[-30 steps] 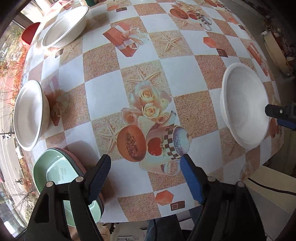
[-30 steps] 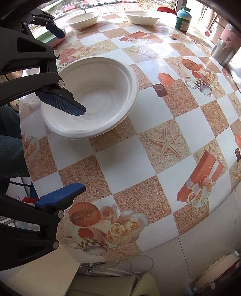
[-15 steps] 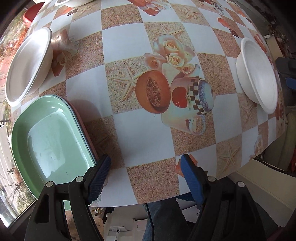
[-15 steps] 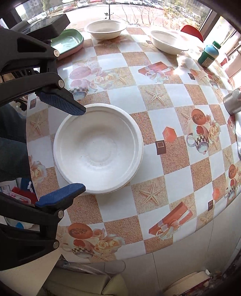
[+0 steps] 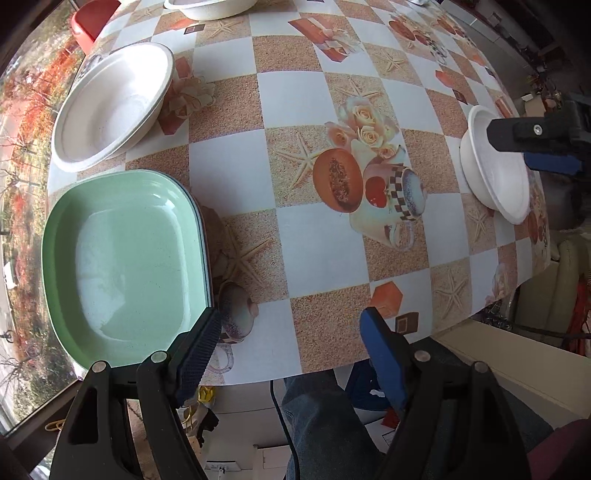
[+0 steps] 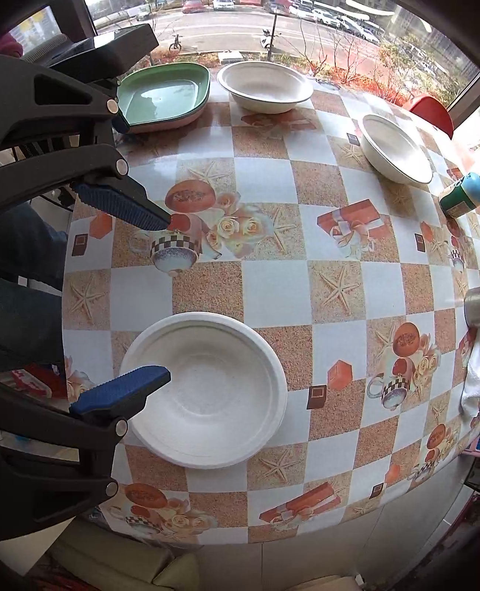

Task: Organize plates and bowls
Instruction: 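Move both grippers toward another white paper bowl, then close both grippers side by side on the white bowl's rim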

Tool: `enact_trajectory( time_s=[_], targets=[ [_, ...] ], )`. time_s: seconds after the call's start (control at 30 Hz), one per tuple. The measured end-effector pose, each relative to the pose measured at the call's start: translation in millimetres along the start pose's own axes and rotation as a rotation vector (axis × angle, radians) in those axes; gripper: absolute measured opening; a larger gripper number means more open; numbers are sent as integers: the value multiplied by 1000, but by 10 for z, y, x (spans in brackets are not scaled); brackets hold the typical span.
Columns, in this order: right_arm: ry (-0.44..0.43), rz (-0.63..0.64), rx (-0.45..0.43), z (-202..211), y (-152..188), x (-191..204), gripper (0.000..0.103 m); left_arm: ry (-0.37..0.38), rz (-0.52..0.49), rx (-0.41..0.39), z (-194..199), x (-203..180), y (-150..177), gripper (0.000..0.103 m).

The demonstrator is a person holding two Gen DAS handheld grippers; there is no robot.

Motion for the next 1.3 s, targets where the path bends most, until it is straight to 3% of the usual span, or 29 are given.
enact_trajectory(
  time_s=[0.13,0.17,0.37,0.63,0.93,1.23,1.3],
  targets=[
    [-7,26,4,-19,-69,144,77,-5,40,-80,280,250,-99,80],
    [-11,31,7,-31,-91,186,77,-20,64,-99,421,243,-263,80],
    [-36,81,22,-117,-256,515,77,-188,227,-172,712,717,-974,80],
    [-79,183,42,-365,-478,1195,77,-337,402,-180,583,1555,-1407,80],
    [-121,229,79,-804,-733,1887,77,-386,437,-126,202,1859,-1631,80],
    [-123,219,92,-1134,-817,2133,77,-370,438,-52,-182,1901,-1643,80],
    [-130,226,102,-1183,-789,2178,77,-362,434,-46,-222,1882,-1646,67]
  ],
)
Point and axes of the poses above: each gripper's, at about its wrist camera, not at the fingertips, and z roughly against the way its jaws point, x to its left, y to its underside, the point moved 7 cm from there along -z, roughly the way its jaws point, and after that the axes turned 13 degrees about -x, right-handed, at the moved point
